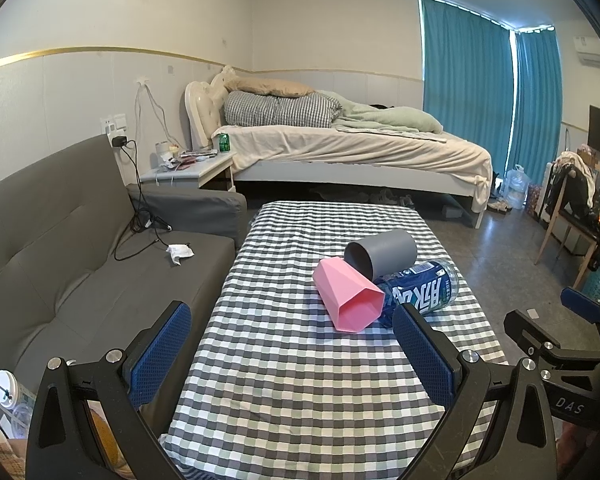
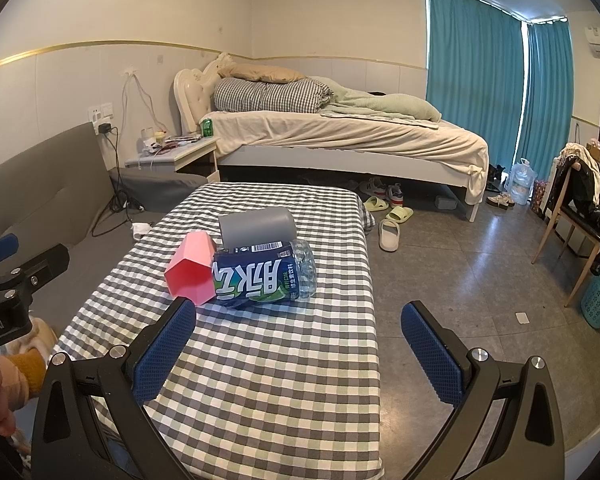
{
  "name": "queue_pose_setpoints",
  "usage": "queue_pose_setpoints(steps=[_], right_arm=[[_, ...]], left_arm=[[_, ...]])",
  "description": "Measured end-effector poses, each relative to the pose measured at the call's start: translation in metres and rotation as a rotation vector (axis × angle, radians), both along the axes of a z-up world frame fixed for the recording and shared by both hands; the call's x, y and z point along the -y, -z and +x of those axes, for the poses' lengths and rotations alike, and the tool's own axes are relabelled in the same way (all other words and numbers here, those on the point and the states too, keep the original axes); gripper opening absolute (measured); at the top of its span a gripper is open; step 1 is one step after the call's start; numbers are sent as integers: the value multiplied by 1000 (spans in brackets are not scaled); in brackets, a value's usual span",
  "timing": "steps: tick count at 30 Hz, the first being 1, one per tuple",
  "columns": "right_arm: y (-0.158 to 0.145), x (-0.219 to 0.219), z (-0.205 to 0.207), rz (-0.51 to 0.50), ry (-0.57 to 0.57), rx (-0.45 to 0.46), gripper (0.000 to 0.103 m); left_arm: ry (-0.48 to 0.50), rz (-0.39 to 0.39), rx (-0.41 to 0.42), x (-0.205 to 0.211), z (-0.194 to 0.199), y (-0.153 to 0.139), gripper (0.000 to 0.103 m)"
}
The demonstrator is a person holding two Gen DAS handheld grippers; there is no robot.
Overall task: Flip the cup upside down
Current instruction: 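Reach the right tool to the pink cup and close on it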
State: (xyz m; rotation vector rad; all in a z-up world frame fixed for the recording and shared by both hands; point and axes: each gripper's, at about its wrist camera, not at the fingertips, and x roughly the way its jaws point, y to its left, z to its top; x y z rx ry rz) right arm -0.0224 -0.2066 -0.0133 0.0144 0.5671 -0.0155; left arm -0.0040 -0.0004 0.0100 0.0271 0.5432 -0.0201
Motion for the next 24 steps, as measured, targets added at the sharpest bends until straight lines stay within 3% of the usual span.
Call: queue_pose_setpoints(steps=[11,19,24], right_arm=[[-5,-18,15,-1,-58,-30,103],[-6,-66,69,-12,-206,-99,102],[19,-106,115,-41,-283,-196,85]], left_arm=[[-48,-49,-37,-30,18,-4,103],[-131,-42,-112,-73,47,18,103],[-157,-36,-140,-93,59,31,103]])
